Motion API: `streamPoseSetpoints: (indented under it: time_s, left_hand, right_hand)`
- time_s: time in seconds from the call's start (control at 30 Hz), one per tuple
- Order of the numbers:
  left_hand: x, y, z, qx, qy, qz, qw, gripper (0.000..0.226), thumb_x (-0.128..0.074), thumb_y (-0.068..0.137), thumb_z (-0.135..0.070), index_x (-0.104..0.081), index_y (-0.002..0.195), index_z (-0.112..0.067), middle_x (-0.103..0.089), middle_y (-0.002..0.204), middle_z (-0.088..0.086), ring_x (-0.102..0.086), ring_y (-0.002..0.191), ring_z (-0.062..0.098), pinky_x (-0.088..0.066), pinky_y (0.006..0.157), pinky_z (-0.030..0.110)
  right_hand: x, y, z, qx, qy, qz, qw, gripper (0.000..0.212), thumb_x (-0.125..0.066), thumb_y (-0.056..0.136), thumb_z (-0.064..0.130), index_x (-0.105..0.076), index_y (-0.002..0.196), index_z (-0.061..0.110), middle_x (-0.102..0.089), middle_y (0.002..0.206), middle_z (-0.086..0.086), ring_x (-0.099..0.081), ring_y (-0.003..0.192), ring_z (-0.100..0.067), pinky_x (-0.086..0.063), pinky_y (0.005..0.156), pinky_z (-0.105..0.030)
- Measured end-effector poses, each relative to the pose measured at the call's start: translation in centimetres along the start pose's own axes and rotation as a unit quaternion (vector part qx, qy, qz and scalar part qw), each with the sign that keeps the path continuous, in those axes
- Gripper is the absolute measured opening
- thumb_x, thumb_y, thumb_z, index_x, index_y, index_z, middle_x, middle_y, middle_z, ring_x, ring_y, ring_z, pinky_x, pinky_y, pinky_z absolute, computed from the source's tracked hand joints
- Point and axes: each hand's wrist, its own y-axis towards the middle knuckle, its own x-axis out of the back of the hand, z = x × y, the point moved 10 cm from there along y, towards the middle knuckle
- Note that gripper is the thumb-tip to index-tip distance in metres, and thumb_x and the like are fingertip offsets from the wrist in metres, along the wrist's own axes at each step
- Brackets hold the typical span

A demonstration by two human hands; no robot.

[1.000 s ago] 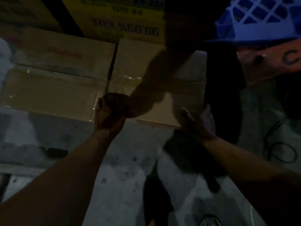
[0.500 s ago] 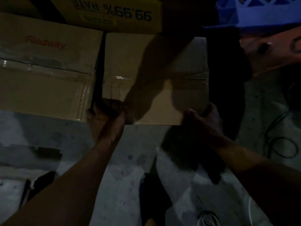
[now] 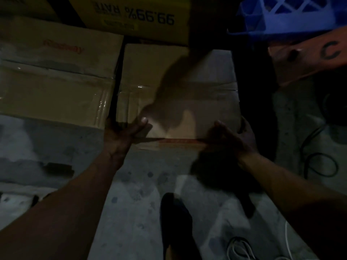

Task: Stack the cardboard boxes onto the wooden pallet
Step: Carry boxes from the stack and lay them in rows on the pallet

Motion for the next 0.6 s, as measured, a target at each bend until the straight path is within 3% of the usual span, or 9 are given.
streamPoseSetpoints:
  time_s: [0.03,0.1,0.2,0.27,0.33,0.4,0.47,0.6]
  left_hand:
    - [0.1,-1.0,0.0,0.001,-0.006,0.008,1.0,0.07,-0.076,0.085,-0.013,-0.042,0.146,-0.011,-0.066,0.115,0.013,-0.07,0.061,-0.001,-0.045,0.038,0.011]
    - [1.0,-2.5,0.2,-0.007,-0.023,0.013,1.0,0.088,-0.079,0.082,-0.015,-0.028,0.154,-0.018,-0.063,0.127,0.017,-0.072,0.068,0.0,-0.049,0.042,0.014]
    - [2.9,-6.1,0.0,-0.025,-0.05,0.01,0.998,0.108,-0.093,0.061,-0.042,-0.034,0.15,-0.027,-0.067,0.125,0.012,-0.074,0.095,0.016,-0.061,0.063,0.03]
    - [4.4,-8.7,0.2,-0.044,-0.038,0.003,0.998,0.115,-0.094,0.045,-0.061,-0.045,0.144,-0.028,-0.066,0.129,0.009,-0.068,0.111,0.026,-0.061,0.076,0.037]
    - [6.0,-12.0,0.5,-0.069,-0.037,0.0,0.997,0.114,-0.092,0.042,-0.065,-0.051,0.141,-0.027,-0.065,0.13,0.007,-0.065,0.115,0.03,-0.056,0.086,0.043]
    - [7.3,-15.3,0.8,-0.09,-0.051,-0.005,0.995,0.097,-0.091,0.055,-0.053,-0.053,0.14,-0.025,-0.067,0.126,0.004,-0.066,0.11,0.028,-0.055,0.082,0.036]
    - [8.8,-18.6,1.3,-0.095,-0.068,-0.011,0.993,0.082,-0.09,0.067,-0.039,-0.054,0.139,-0.024,-0.068,0.123,0.003,-0.067,0.108,0.026,-0.056,0.085,0.035]
    - [12.7,-24.5,2.9,-0.093,-0.09,-0.043,0.991,0.078,-0.09,0.069,-0.035,-0.055,0.138,-0.024,-0.068,0.12,0.0,-0.066,0.106,0.023,-0.059,0.086,0.042]
  right_hand:
    - [0.3,-0.7,0.3,0.003,0.002,-0.006,1.0,0.082,-0.09,0.067,0.038,-0.054,0.139,0.019,-0.064,0.132,-0.003,-0.063,0.117,-0.02,-0.052,0.103,-0.042]
    - [0.8,-2.3,0.5,0.007,0.02,-0.01,1.0,0.079,-0.092,0.066,0.034,-0.057,0.135,0.021,-0.067,0.125,0.0,-0.066,0.109,-0.019,-0.055,0.099,-0.042]
    - [2.4,-6.1,1.1,0.025,0.027,0.001,0.999,0.073,-0.089,0.071,0.028,-0.056,0.135,0.02,-0.065,0.117,0.004,-0.065,0.102,-0.017,-0.056,0.091,-0.036]
    - [3.5,-8.8,1.4,0.056,-0.004,0.015,0.998,0.075,-0.087,0.072,0.036,-0.055,0.138,0.021,-0.066,0.12,0.002,-0.065,0.104,-0.018,-0.054,0.087,-0.033]
    - [4.5,-12.2,1.8,0.094,-0.027,0.02,0.995,0.077,-0.086,0.067,0.048,-0.057,0.134,0.025,-0.067,0.121,0.001,-0.065,0.107,-0.02,-0.053,0.091,-0.036]
    - [5.3,-15.6,2.1,0.116,-0.036,0.021,0.992,0.077,-0.084,0.066,0.053,-0.058,0.133,0.025,-0.066,0.12,0.002,-0.064,0.108,-0.02,-0.053,0.093,-0.038]
    - [6.2,-19.1,2.2,0.133,-0.034,0.02,0.99,0.069,-0.082,0.076,0.045,-0.057,0.136,0.022,-0.064,0.123,0.001,-0.062,0.11,-0.02,-0.051,0.092,-0.036]
    - [6.4,-25.4,2.7,0.147,-0.04,0.041,0.987,0.064,-0.08,0.08,0.039,-0.056,0.137,0.02,-0.063,0.124,0.0,-0.061,0.111,-0.022,-0.052,0.097,-0.042]
